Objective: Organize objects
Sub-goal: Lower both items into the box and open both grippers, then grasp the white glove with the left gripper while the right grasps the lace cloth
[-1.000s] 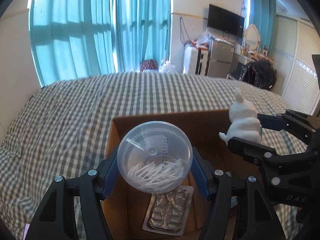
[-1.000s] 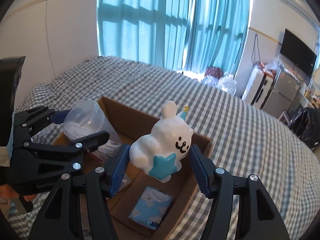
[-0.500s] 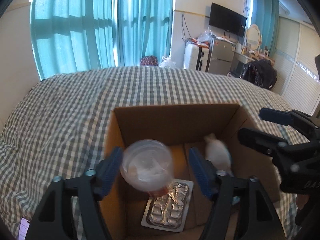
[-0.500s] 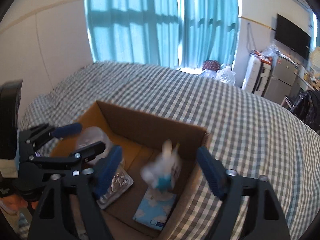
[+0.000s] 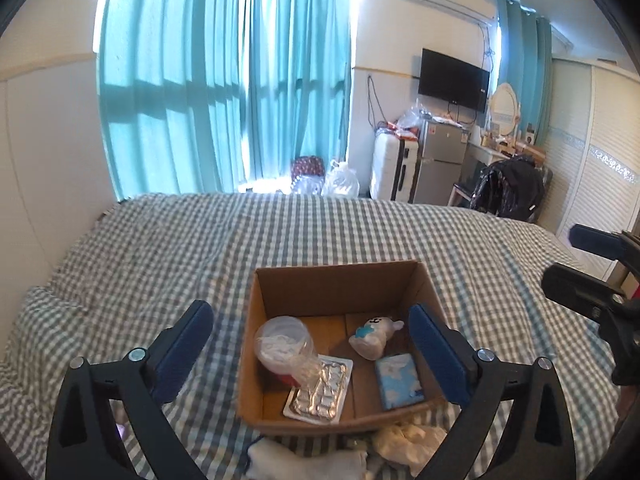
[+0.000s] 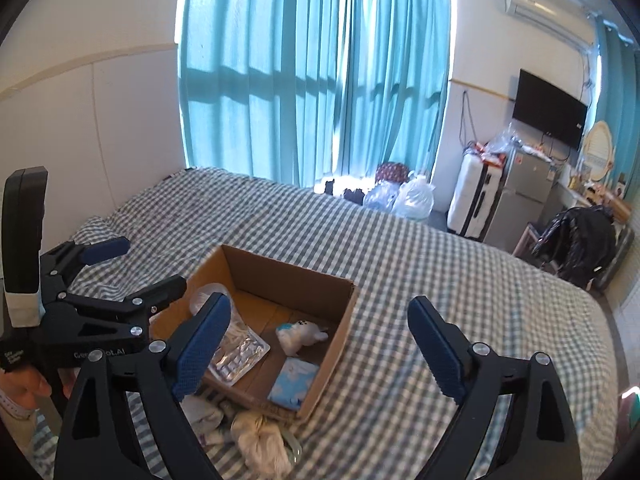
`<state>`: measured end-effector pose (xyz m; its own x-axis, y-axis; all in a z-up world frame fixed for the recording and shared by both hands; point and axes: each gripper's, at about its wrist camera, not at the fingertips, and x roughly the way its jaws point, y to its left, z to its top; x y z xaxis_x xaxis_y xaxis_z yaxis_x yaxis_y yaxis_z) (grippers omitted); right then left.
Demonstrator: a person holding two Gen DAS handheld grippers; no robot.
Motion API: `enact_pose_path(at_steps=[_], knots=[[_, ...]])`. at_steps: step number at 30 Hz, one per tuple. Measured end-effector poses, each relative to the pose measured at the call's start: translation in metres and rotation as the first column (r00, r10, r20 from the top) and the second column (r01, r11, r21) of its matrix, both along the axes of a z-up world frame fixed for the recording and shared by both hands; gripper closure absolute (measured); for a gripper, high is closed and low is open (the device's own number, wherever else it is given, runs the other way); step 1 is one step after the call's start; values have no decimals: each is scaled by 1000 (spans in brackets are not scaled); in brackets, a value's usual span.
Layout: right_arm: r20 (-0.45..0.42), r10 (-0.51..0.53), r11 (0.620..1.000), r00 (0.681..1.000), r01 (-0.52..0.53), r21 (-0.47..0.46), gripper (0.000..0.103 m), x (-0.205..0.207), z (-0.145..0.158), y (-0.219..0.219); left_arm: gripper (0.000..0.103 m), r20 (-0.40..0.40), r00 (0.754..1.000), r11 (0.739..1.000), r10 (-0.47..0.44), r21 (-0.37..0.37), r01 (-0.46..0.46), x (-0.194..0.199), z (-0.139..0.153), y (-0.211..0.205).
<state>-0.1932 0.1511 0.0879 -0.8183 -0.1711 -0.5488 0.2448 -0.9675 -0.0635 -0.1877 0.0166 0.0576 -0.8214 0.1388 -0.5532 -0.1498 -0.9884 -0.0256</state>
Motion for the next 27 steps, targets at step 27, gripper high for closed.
enact_pose_path(at_steps=[27], knots=[[202,-14,1000,979,16,-12,0,68,-127,-17,0,119,992,996,34,-88,-24,86,-97,-7]])
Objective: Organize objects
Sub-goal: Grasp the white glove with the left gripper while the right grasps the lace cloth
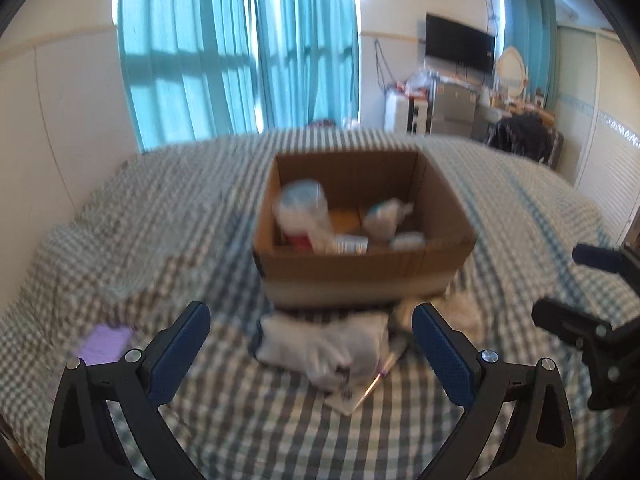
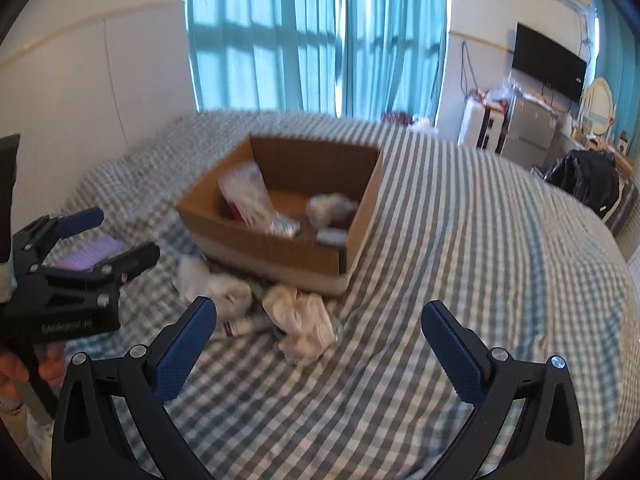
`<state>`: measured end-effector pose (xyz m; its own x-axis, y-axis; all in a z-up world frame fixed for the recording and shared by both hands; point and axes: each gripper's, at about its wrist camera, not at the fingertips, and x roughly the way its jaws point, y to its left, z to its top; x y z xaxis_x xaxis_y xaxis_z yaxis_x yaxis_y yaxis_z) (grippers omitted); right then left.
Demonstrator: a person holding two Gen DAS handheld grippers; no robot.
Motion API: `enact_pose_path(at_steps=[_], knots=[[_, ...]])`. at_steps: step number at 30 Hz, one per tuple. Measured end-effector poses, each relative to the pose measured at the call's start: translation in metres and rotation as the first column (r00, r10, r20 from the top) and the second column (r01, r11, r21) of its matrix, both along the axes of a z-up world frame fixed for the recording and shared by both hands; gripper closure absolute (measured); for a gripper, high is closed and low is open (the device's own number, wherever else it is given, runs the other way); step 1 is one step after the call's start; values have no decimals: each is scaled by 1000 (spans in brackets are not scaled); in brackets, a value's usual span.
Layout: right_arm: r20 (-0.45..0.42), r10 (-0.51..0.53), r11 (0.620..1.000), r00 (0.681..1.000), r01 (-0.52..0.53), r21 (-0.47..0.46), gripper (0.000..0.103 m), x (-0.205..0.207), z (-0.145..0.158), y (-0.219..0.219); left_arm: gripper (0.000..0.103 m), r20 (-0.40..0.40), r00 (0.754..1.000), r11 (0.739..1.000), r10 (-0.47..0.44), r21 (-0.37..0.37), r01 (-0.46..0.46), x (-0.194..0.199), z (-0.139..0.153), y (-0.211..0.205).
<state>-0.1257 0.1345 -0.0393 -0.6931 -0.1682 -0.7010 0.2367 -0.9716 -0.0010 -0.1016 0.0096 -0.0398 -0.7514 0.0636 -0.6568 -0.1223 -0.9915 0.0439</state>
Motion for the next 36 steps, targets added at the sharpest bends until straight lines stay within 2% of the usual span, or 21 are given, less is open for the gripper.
enact_pose_path(at_steps=[4,9,11,13,16,18,22,25,27,28,30,33,36], knots=[[32,-10,1000,999,10,15,2,-19,-27,-5,0,71,997,1000,-5,-9,6,-13,-40,1],[105,-11,1000,994,11,-2,19,-45,-58,-7,0,135,990,999,-46,-3,47,-33,-73,7],[140,2,1000,990,-1,-9,30,-53,-72,-8,0,146,987,998,-61,8,61,-42,-81,9],[179,25,1000,983,-21,-23,52,-59,-85,-10,0,147,986,997,-78,24,75,-48,-89,10],[214,44,999,976,-40,-21,72,-63,-99,-13,0,149,984,994,-102,47,96,-51,-98,8],[218,50,999,975,-44,-30,76,-62,-101,-14,0,151,982,992,-117,64,108,-52,-103,7],[224,48,998,973,-41,-37,76,-59,-103,-14,4,148,980,989,-133,86,121,-51,-106,4],[226,42,999,973,-34,-35,77,-52,-103,-12,18,130,982,990,-139,47,134,-43,-101,7],[221,36,999,975,-30,-32,80,-45,-101,-11,36,128,980,989,-149,23,147,-37,-97,10],[216,34,999,976,-29,-28,82,-42,-99,-10,38,130,980,989,-150,18,149,-34,-95,10],[201,30,999,979,-28,-17,84,-34,-93,-11,49,138,979,989,-150,15,149,-29,-92,9],[178,38,999,983,-35,-17,85,-22,-82,-13,57,147,979,990,-138,36,135,-19,-85,1],[146,59,998,988,-60,1,85,-8,-68,-20,61,161,980,993,-114,48,107,-6,-77,-7]])
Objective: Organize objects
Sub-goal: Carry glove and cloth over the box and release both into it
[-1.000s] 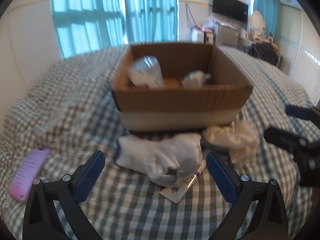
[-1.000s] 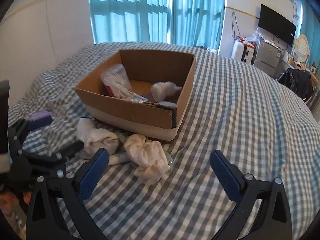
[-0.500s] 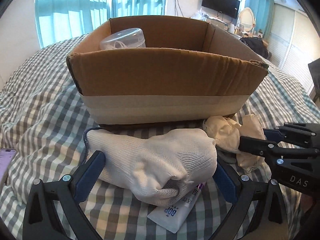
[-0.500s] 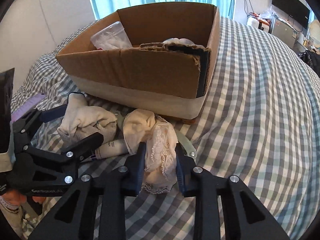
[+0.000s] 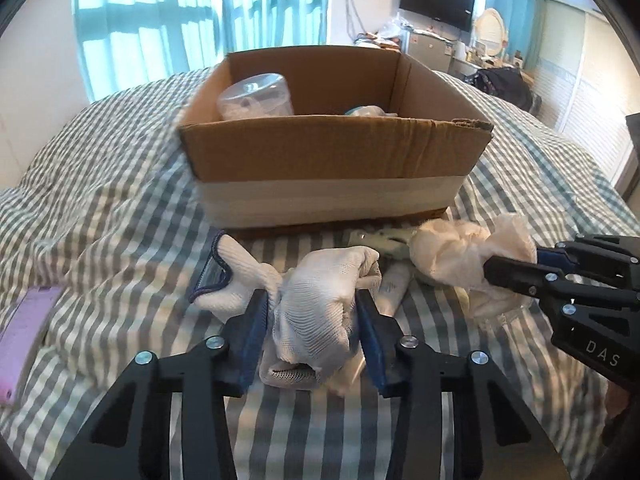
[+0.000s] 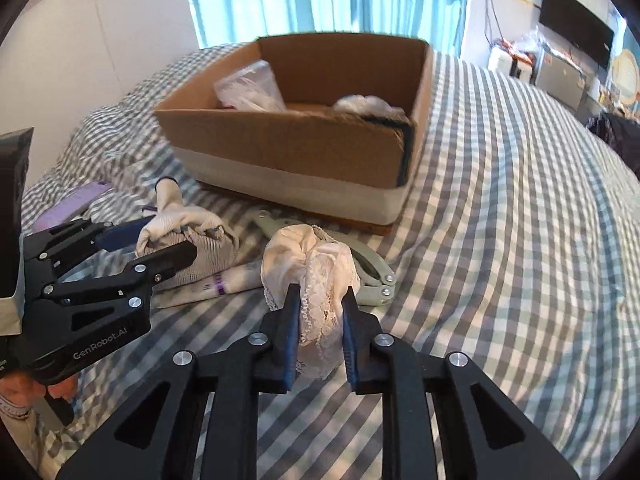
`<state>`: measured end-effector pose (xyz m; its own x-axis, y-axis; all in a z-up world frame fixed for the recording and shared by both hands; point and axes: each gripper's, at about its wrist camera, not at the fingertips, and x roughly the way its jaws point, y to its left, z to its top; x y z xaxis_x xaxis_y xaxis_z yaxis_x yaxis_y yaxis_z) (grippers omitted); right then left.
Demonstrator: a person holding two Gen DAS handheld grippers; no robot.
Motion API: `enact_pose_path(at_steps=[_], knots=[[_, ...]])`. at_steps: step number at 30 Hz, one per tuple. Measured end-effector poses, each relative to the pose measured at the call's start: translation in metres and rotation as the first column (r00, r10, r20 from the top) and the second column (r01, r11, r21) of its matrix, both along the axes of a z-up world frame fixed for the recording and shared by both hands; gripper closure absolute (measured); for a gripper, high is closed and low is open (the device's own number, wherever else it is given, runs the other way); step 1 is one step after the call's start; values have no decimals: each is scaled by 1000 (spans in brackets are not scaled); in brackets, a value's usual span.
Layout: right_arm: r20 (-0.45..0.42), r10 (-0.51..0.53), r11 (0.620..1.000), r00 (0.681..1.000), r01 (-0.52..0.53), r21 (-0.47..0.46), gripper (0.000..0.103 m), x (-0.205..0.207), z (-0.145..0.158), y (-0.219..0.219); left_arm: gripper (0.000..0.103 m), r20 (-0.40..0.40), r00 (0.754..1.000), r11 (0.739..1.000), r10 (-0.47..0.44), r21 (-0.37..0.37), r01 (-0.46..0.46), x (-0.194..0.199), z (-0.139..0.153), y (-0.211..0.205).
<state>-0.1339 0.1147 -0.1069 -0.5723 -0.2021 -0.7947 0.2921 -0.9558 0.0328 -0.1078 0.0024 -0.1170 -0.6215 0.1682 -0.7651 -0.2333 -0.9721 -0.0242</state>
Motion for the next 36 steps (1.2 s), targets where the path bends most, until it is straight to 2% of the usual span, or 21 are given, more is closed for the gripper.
enact_pose_path(at_steps=[7,12,20,29,36], knots=[[-64,36,999,997,-36,10,85,31,36,-9,63,-3,999,998,39,45,-38,32,26,-11],[-109,47,999,993,-45,21,85,57,58,-15,64,-49,996,996,73,62,-70,48,54,-18],[-196,47,999,980,-42,33,85,80,98,-13,64,-148,986,994,79,90,-66,65,102,-14],[-288,70,998,955,-66,26,85,83,146,-13,63,-229,970,994,78,89,-59,66,151,-5],[-349,88,996,933,-91,8,85,66,181,-12,63,-298,952,996,70,72,-51,45,189,4]])
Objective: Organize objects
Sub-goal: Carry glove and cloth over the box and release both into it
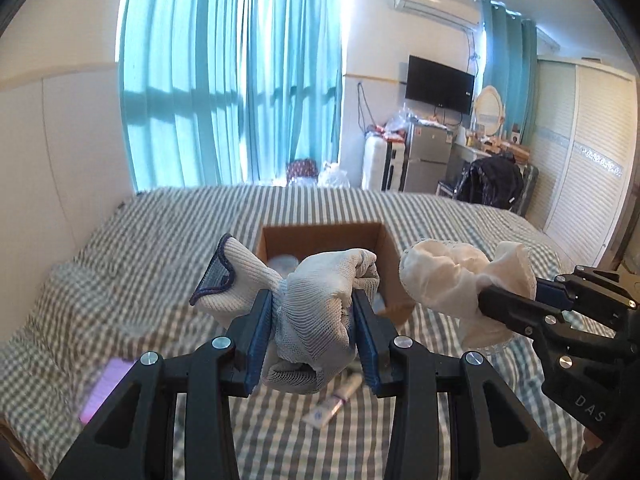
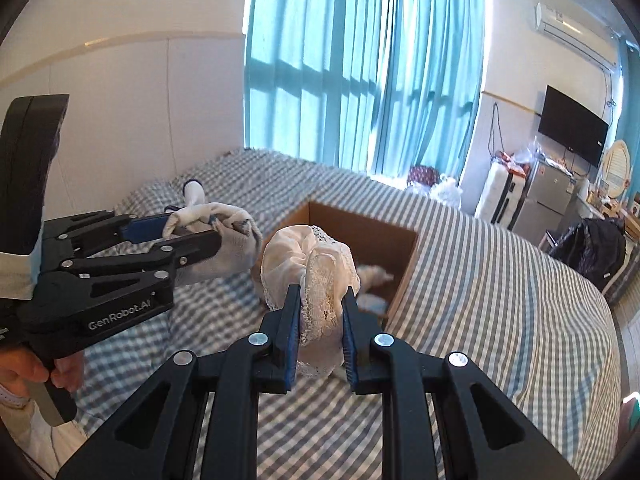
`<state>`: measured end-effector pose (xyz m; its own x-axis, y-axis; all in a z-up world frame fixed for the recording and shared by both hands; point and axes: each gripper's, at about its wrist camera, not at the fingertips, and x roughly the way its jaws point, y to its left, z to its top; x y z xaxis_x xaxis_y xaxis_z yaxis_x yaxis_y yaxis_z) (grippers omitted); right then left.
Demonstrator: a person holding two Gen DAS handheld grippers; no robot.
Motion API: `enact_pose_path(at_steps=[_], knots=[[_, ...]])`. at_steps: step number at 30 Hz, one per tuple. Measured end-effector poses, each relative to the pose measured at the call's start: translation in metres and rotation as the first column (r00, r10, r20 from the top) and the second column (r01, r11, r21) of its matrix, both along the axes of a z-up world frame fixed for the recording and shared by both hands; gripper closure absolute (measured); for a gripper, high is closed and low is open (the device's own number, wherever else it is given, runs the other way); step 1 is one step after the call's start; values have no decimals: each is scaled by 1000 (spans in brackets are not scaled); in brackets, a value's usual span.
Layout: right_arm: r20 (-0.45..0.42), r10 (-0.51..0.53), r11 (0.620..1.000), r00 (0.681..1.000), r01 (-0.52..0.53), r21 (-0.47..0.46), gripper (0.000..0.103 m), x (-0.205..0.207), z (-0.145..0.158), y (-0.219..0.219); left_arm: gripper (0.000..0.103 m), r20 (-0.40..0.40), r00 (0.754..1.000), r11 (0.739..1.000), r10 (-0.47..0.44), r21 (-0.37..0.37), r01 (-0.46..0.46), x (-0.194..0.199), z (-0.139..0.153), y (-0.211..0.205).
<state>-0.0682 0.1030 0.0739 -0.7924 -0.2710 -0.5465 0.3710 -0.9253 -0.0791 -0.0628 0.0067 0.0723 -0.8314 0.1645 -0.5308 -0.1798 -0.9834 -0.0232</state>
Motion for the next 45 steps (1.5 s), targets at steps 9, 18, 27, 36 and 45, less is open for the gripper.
enact_pose_path(at_steps=[9,18,27,36,45], knots=[[-53,7,1000,999,-8,-25,85,-49,28,1,63,-89,996,1000,8,-18,-10,-51,22,16],[-44,-4,999,999,3,-40,85,-125,17,-2,63,-56,998,1000,-16,-22,14,-122,-1,26],[76,-14,998,997,19,-66,85,-216,-45,-5,63,18,1000,995,1,-101,1,-185,-65,34],[192,-30,995,981,48,-91,85,-264,-109,8,62,59,998,992,-14,-124,21,-224,-101,33],[201,-37,990,979,64,-126,62,-258,-109,22,50,77,996,994,-38,-97,45,-222,-94,46]])
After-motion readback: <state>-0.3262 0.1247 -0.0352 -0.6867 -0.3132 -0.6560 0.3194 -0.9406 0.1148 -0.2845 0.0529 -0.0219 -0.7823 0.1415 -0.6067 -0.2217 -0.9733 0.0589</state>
